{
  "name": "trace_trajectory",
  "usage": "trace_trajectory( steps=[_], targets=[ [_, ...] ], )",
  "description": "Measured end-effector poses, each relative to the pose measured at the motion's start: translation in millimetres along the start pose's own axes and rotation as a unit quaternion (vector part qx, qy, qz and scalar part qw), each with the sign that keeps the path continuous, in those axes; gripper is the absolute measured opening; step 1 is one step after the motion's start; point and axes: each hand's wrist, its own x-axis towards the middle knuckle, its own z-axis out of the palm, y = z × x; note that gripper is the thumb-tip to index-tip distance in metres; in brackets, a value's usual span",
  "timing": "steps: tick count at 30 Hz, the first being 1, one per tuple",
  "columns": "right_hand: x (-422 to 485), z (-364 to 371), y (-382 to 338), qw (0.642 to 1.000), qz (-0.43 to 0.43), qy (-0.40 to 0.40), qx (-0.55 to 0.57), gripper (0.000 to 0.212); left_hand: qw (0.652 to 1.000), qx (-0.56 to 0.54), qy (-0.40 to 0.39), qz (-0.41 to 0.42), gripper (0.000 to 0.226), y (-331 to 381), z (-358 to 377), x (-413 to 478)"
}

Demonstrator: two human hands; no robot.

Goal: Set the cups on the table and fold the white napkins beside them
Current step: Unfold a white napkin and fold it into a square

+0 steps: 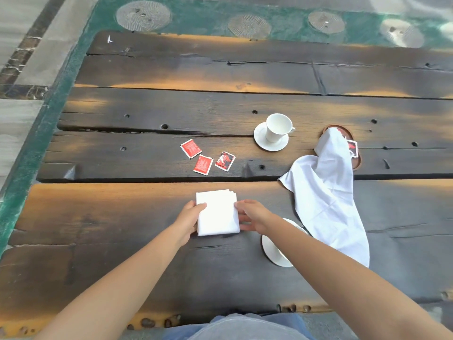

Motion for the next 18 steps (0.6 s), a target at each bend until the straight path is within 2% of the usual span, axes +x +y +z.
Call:
trace_trajectory(
  steps=[4,9,18],
  targets=[
    [-7,-40,-11,0.999,-0.03,0.022,0.017,0.017,0.999,-0.025,-0.019,0.013,0.031,21,40,-7],
    [-6,-107,-27,0.995,-0.076,0.051,0.035,0.011,0.998,-0.043,-0.037,0.038,0.033,53,108,-5],
    [24,-226,-81,0.982,-0.127,0.135,0.036,0.015,0.993,-0.069,-0.031,0.086,0.031,111,242,20]
  ],
)
